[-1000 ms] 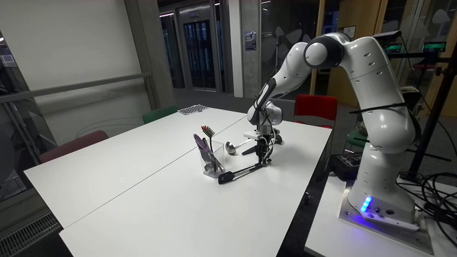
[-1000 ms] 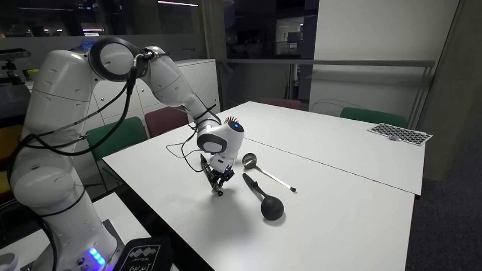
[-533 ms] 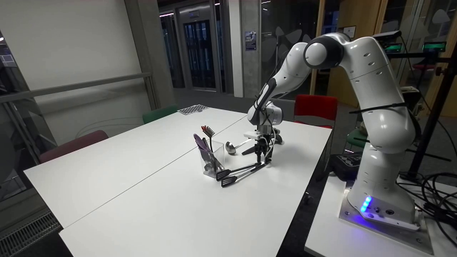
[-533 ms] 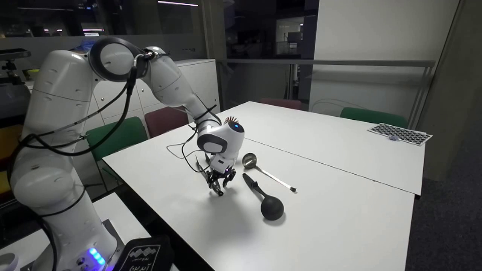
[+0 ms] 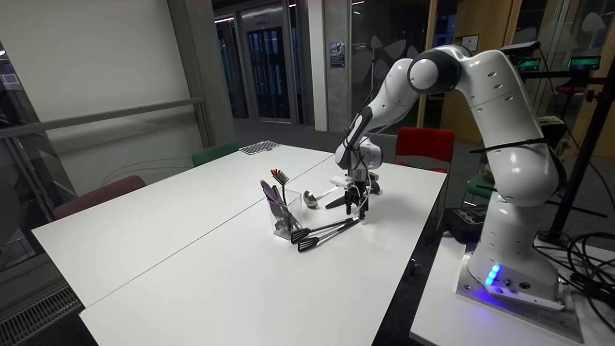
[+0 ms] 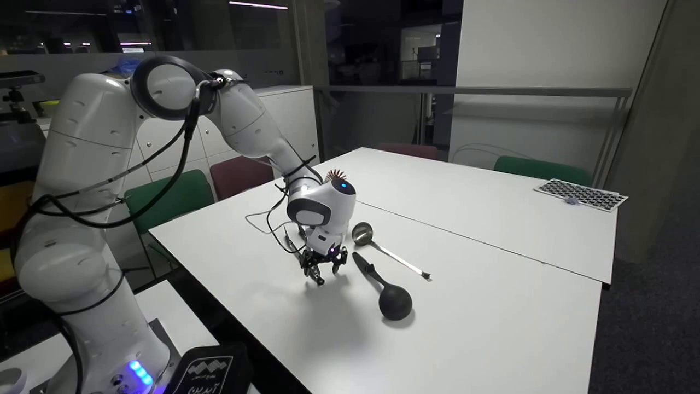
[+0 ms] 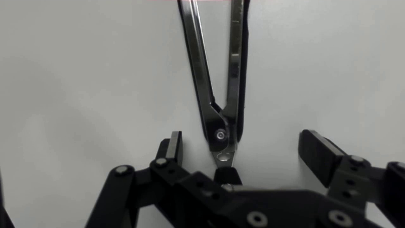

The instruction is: Put the black tongs in the cutlery holder.

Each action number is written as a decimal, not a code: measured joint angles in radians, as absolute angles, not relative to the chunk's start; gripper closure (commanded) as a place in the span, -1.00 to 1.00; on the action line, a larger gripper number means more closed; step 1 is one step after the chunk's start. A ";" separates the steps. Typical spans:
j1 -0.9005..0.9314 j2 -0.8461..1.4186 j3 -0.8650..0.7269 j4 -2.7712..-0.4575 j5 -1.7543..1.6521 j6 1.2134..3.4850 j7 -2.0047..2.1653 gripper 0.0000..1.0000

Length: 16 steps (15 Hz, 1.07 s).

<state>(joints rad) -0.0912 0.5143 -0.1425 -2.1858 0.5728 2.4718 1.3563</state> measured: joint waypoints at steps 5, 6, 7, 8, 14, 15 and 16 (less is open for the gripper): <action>-0.091 0.514 -0.142 -2.189 0.573 2.520 1.391 -1.00; -0.091 0.514 -0.142 -2.189 0.573 2.521 1.392 -1.00; -0.091 0.514 -0.141 -2.189 0.573 2.521 1.392 -1.00; -0.091 0.514 -0.139 -2.189 0.573 2.521 1.392 -1.00; -0.085 0.510 -0.093 -2.200 0.572 2.521 1.360 -1.00; -0.081 0.509 -0.089 -2.202 0.572 2.521 1.355 -1.00; -0.078 0.508 -0.087 -2.203 0.572 2.521 1.351 -1.00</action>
<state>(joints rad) -0.0782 0.5084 -0.0872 -2.2032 0.5725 2.5211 1.3508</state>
